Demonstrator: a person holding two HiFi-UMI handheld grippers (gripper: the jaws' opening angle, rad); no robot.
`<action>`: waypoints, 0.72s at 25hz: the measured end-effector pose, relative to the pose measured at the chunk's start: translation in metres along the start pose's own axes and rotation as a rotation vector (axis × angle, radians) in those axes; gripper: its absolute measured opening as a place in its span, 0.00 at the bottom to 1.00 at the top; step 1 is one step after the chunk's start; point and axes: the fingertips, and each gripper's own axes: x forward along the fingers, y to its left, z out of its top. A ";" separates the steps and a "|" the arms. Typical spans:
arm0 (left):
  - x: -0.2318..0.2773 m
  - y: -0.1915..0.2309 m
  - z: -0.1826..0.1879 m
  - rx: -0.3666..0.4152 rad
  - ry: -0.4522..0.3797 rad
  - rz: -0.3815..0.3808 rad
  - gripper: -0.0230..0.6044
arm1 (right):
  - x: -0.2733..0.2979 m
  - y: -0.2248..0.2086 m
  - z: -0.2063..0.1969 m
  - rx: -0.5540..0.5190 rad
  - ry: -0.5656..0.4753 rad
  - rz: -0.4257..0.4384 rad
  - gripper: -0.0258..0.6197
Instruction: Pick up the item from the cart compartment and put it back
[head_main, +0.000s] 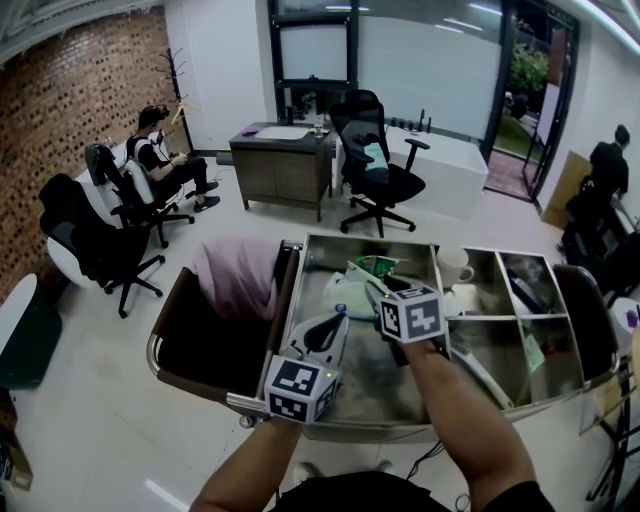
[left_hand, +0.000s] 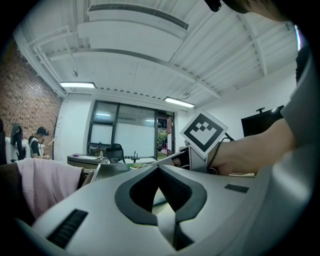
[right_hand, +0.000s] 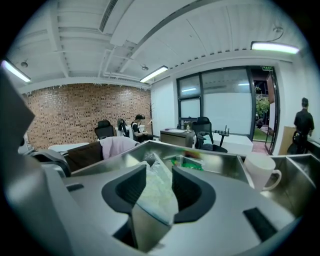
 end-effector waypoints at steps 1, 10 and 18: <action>0.000 0.000 -0.001 -0.001 0.002 0.000 0.04 | -0.001 0.000 0.000 0.002 -0.002 0.002 0.32; 0.001 -0.001 0.001 0.001 0.005 0.000 0.04 | -0.006 -0.002 0.000 0.022 -0.014 0.016 0.32; 0.001 -0.001 0.001 -0.005 0.004 -0.004 0.04 | -0.034 0.003 0.009 0.064 -0.109 0.054 0.07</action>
